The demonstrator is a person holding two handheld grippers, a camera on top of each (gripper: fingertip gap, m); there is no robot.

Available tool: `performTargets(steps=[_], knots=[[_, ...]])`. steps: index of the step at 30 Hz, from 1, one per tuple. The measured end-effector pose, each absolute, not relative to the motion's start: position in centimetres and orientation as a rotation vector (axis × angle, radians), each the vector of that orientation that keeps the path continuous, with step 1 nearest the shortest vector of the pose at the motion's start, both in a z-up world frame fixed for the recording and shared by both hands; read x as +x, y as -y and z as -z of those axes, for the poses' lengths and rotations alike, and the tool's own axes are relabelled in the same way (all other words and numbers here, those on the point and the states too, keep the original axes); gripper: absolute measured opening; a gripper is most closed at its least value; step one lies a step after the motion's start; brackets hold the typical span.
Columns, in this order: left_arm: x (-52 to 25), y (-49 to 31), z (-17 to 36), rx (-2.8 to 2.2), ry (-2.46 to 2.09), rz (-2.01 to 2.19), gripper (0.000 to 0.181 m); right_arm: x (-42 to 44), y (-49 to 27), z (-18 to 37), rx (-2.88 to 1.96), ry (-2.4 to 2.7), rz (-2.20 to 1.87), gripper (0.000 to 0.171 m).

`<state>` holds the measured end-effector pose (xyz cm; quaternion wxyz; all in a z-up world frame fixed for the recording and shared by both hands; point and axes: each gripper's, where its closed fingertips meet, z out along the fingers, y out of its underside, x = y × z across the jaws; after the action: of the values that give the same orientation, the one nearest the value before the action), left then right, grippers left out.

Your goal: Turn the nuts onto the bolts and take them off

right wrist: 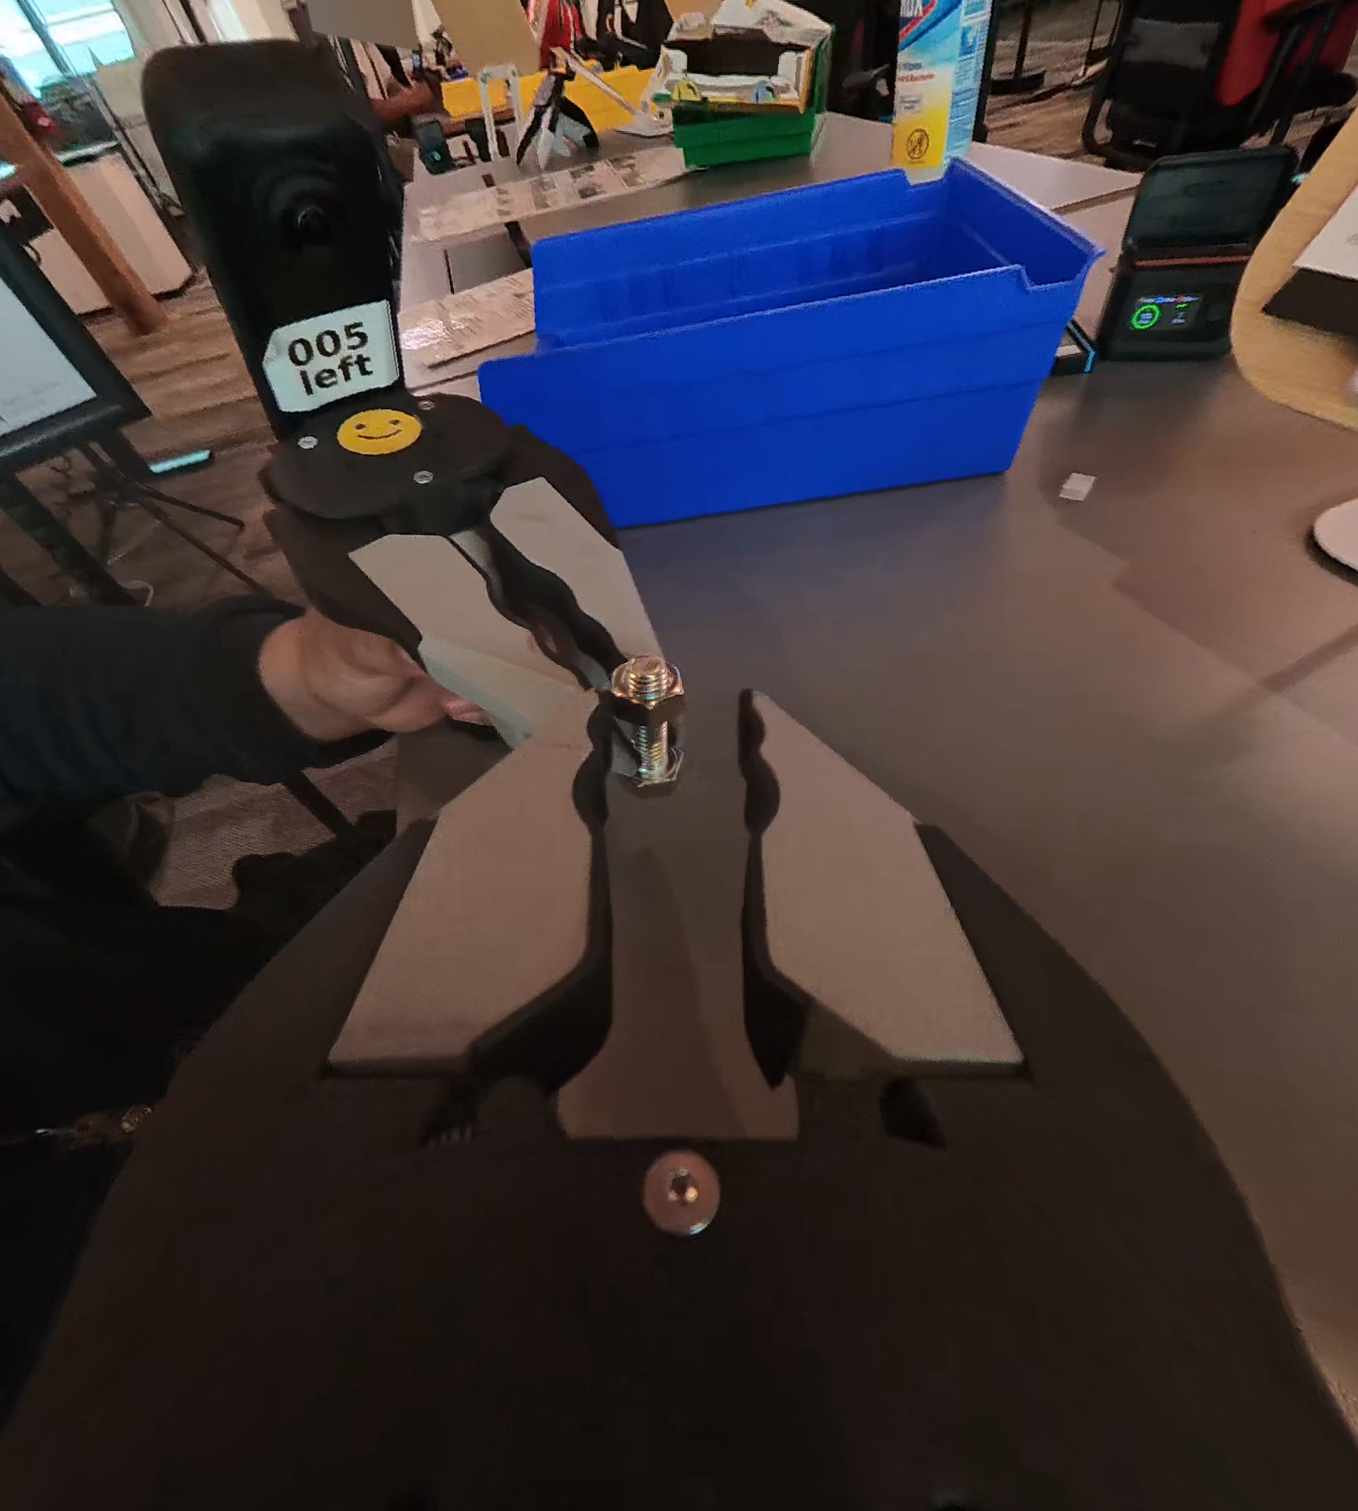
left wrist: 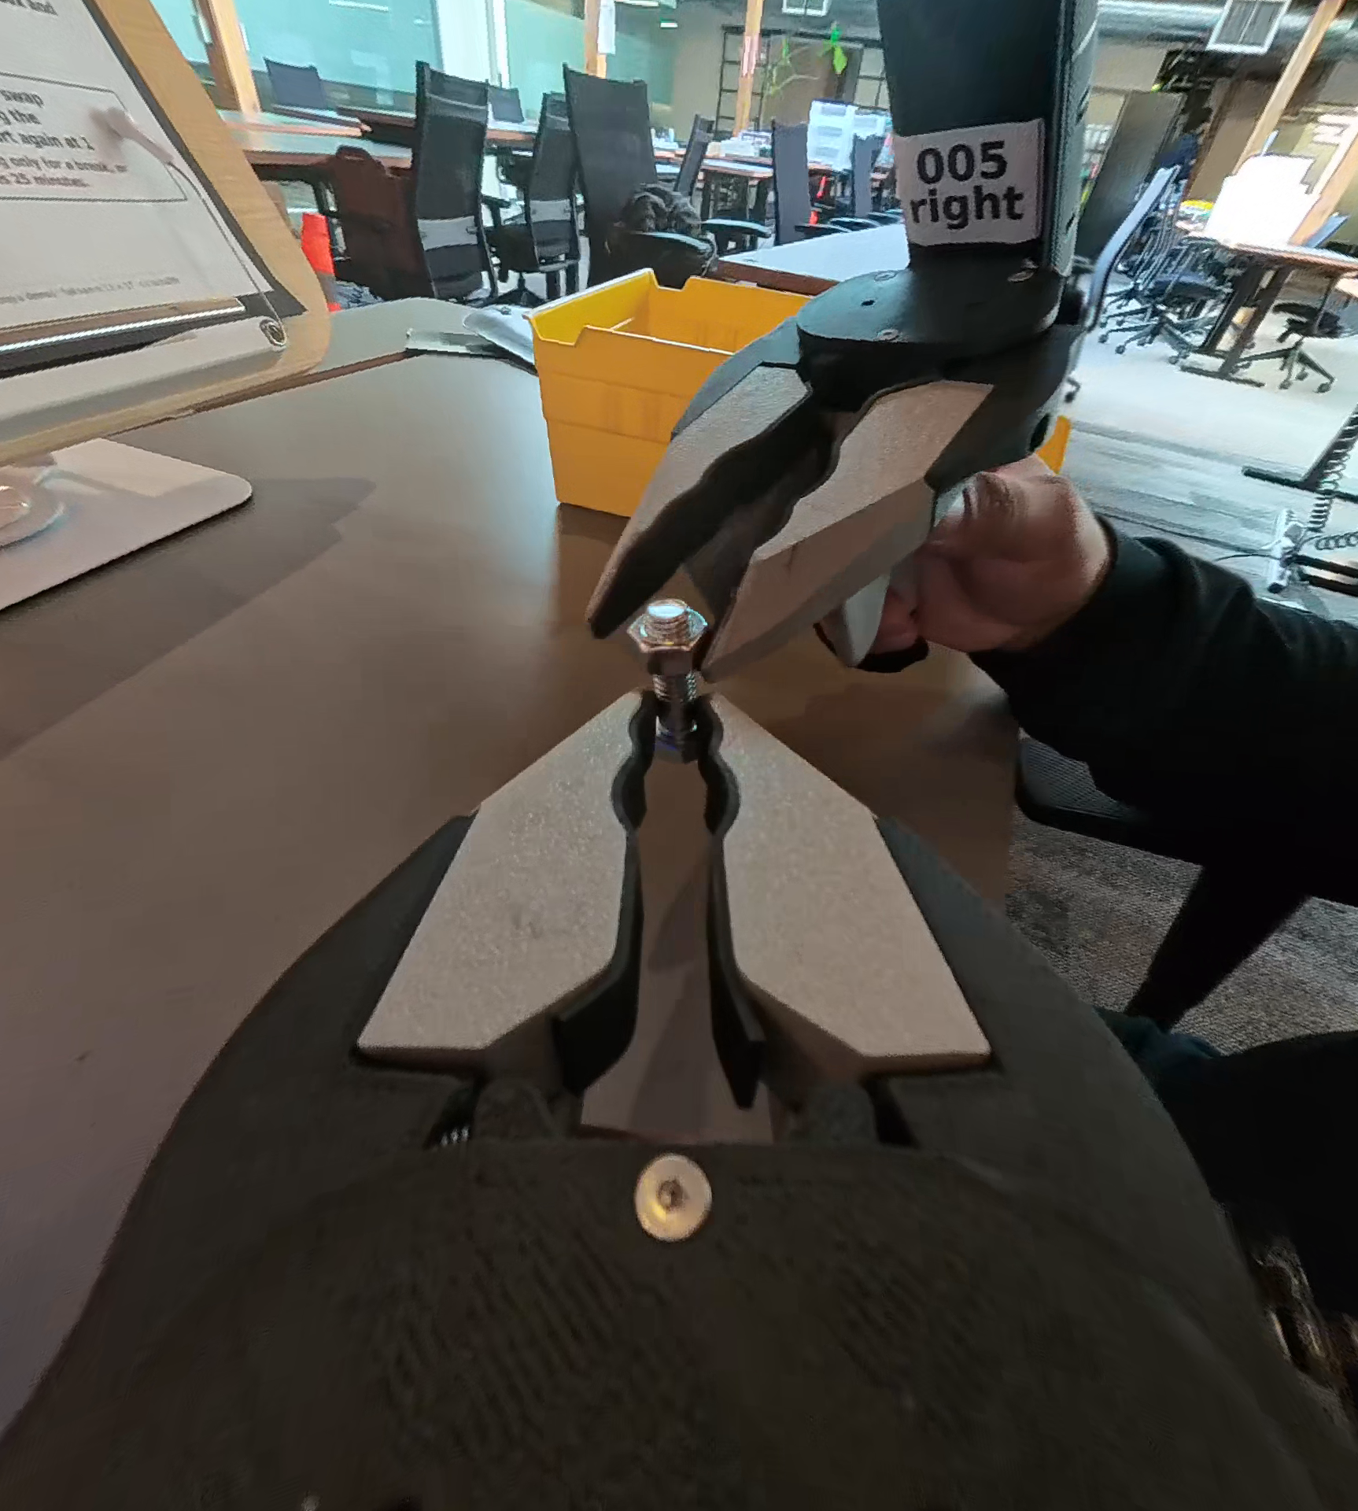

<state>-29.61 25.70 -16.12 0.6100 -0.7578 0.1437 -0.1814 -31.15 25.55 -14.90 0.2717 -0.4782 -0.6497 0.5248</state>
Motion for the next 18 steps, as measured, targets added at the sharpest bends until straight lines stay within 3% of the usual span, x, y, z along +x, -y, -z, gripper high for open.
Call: performTargets(steps=[5,9,17,18], knots=[[-30.3,-25.7,15.8,-1.733,-0.292,0.438,0.007,-31.2,-28.1,15.6,-1.316,1.7,-1.294,0.017],[-29.9,-25.7,16.1,-1.748,-0.316,0.434,0.007,-30.4,-25.6,13.7,-1.225,1.711,-1.548,0.031],[-30.3,-25.5,15.9,-1.735,-0.332,0.316,0.007,-31.1,-26.9,14.8,-1.305,1.684,-1.465,0.038],[-30.2,-25.4,15.8,-1.726,-0.337,0.33,0.007,-31.1,-28.1,14.8,-1.342,1.634,-1.449,0.021]])
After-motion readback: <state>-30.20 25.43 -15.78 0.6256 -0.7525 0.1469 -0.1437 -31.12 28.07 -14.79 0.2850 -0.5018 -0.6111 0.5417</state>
